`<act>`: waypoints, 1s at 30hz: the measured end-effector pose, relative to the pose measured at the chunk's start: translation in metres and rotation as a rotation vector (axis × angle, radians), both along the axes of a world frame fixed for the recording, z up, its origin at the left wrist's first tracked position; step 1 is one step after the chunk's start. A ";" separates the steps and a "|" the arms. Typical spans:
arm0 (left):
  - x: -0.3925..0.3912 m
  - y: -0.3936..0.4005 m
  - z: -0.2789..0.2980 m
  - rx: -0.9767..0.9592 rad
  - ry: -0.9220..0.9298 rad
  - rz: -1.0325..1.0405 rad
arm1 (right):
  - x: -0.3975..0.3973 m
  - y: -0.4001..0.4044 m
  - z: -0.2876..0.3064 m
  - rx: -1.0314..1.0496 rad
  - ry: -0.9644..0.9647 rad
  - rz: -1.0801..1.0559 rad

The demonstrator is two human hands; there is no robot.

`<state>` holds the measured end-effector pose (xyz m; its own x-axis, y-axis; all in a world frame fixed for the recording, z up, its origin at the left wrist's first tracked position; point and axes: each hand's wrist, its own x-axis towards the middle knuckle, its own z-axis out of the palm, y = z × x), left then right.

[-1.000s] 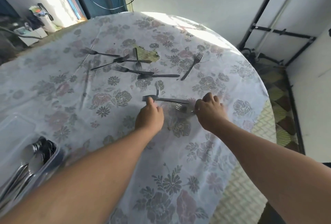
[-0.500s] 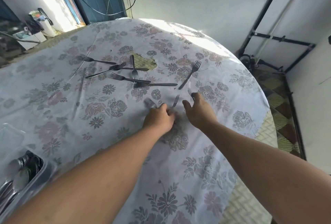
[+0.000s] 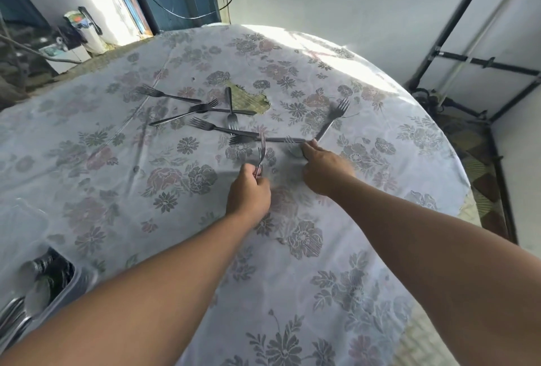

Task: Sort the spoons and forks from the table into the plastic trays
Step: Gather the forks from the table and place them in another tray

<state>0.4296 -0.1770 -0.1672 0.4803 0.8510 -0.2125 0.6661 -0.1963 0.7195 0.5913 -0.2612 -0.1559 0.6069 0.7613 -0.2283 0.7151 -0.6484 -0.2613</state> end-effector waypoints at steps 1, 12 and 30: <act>0.001 0.001 -0.001 -0.015 -0.024 0.006 | 0.000 0.001 -0.001 0.026 -0.014 -0.018; 0.005 -0.008 -0.001 -0.085 -0.137 0.031 | -0.018 -0.007 -0.013 0.228 0.045 -0.395; -0.041 -0.017 0.038 -0.230 -0.157 0.023 | -0.090 -0.016 0.023 0.441 0.421 -0.438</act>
<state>0.3888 -0.1938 -0.1293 0.5037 0.8001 -0.3257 0.5457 -0.0025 0.8380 0.5008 -0.2768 -0.1332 0.8045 0.5444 -0.2376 0.1978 -0.6227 -0.7570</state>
